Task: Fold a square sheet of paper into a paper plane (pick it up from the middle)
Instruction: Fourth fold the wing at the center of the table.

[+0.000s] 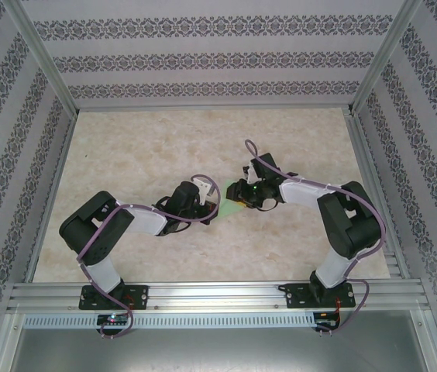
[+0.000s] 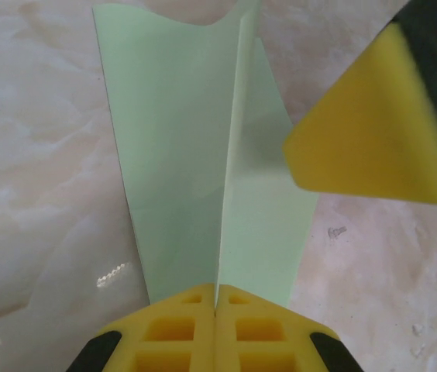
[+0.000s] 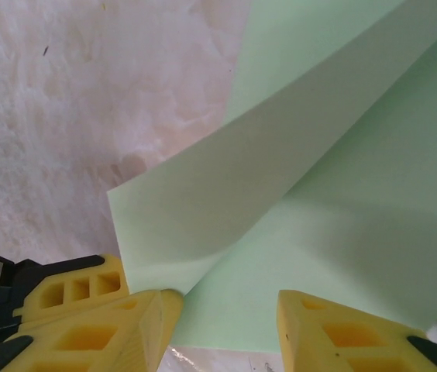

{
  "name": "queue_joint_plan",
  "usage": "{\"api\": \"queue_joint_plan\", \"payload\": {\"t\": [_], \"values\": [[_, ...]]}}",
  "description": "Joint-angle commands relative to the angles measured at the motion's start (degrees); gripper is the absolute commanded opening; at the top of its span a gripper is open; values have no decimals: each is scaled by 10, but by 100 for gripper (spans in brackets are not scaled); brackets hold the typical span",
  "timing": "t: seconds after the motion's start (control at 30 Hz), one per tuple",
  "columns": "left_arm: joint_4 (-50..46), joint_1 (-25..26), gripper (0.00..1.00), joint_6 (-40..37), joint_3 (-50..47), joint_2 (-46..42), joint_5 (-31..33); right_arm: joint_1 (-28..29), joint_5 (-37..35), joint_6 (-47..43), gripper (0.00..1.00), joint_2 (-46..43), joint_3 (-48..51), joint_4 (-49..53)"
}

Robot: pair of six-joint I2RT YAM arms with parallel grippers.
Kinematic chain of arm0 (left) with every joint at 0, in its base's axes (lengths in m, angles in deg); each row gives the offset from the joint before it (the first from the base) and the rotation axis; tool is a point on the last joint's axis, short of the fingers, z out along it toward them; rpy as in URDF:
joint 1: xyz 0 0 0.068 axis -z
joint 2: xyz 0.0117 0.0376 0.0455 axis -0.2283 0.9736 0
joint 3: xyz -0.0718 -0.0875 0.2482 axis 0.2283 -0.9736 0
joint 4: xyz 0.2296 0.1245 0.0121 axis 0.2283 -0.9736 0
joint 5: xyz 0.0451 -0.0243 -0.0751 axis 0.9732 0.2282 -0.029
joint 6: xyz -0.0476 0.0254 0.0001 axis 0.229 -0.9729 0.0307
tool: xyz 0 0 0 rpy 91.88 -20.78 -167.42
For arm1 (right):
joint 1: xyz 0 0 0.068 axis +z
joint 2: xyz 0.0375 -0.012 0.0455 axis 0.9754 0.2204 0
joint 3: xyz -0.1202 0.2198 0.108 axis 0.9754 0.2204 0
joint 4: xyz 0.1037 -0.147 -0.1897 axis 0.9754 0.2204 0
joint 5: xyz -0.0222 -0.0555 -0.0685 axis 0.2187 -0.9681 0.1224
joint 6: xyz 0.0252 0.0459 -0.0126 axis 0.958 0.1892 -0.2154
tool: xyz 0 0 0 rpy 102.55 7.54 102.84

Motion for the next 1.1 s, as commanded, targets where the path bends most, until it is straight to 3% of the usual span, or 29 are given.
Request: {"api": "queue_joint_plan", "payload": {"t": [0.0, 0.8, 1.07], "values": [[23, 5, 3, 52, 0, 10, -16, 2, 15, -14, 43, 12, -25, -22], [8, 0, 10, 88, 8, 39, -45, 1, -31, -27, 44, 80, -46, 25], [7, -6, 9, 112, 3, 46, -39, -1, -6, -25, 41, 65, -32, -6]]}}
